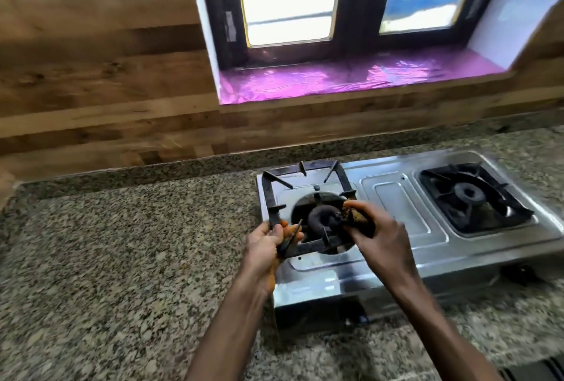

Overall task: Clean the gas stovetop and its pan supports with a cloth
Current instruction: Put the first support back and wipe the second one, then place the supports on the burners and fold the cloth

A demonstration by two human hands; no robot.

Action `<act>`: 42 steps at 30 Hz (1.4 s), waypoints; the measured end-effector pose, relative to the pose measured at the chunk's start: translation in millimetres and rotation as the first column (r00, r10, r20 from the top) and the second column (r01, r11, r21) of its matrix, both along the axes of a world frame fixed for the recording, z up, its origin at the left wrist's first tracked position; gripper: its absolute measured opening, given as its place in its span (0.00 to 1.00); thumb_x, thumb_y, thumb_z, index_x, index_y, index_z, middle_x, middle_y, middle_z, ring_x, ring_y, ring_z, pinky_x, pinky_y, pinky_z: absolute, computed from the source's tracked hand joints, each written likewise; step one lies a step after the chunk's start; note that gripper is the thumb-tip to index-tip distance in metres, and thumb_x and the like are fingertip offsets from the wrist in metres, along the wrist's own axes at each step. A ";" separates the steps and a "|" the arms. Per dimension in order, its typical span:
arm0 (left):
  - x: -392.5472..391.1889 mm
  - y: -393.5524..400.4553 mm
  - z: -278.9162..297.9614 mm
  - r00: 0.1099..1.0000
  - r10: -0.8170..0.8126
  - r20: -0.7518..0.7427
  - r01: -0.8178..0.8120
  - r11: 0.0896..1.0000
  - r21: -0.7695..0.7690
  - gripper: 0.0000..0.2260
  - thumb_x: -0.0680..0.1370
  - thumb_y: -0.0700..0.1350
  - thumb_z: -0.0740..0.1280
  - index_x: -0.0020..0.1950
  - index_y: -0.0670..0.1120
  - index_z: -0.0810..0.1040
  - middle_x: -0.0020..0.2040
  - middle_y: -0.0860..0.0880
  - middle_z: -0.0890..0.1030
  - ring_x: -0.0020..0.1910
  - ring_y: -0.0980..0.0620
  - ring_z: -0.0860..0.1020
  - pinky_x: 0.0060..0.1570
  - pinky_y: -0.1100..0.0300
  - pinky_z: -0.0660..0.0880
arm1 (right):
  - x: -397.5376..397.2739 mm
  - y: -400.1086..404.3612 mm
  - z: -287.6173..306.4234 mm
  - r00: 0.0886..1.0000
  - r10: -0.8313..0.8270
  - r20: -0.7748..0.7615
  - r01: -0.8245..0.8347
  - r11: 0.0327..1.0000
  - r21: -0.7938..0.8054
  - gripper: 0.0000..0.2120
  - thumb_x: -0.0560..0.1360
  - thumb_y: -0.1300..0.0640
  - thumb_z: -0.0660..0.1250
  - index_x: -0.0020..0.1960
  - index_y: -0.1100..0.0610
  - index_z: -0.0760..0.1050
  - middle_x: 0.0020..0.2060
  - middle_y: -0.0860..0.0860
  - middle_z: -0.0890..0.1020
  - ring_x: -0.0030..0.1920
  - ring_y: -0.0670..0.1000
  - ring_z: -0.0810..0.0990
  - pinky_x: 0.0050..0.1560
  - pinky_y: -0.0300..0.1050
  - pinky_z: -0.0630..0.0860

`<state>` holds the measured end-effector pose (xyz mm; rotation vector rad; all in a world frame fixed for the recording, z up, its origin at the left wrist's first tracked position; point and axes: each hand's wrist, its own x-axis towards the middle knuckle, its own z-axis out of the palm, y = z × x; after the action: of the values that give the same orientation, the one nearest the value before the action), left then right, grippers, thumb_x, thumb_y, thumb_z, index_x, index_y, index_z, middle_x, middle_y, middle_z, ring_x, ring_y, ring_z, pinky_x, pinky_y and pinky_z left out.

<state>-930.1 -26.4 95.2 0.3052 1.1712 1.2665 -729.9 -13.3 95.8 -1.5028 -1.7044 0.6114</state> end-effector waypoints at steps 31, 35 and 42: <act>44.5 1.9 -29.9 0.463 -0.165 -0.871 0.121 0.985 -0.122 0.20 0.77 0.47 0.70 0.68 0.43 0.75 0.57 0.49 0.82 0.51 0.54 0.79 0.54 0.57 0.78 | 57.8 32.1 -54.7 0.977 0.052 0.205 -0.045 0.998 -0.037 0.19 0.71 0.59 0.77 0.58 0.44 0.80 0.51 0.43 0.86 0.50 0.47 0.85 0.48 0.46 0.83; 36.0 5.0 -24.2 0.304 -0.211 -0.929 0.141 0.974 -0.175 0.16 0.76 0.48 0.72 0.63 0.46 0.80 0.46 0.54 0.82 0.43 0.55 0.79 0.44 0.61 0.74 | 51.5 30.1 -55.8 0.978 0.072 0.195 -0.066 0.997 -0.036 0.20 0.71 0.60 0.76 0.59 0.44 0.80 0.51 0.43 0.86 0.50 0.47 0.85 0.49 0.47 0.83; 30.0 4.6 -35.6 0.336 -0.161 -0.928 0.091 0.986 -0.138 0.18 0.77 0.46 0.70 0.67 0.47 0.77 0.56 0.50 0.84 0.51 0.52 0.81 0.55 0.56 0.78 | 39.3 29.4 -57.0 0.971 0.065 0.232 -0.066 0.998 -0.002 0.17 0.72 0.57 0.76 0.59 0.44 0.79 0.48 0.45 0.86 0.47 0.48 0.85 0.45 0.45 0.82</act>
<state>-900.1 -21.8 59.6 1.1997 2.1261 0.8385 -690.6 16.1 38.8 -1.5688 -1.9378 0.4783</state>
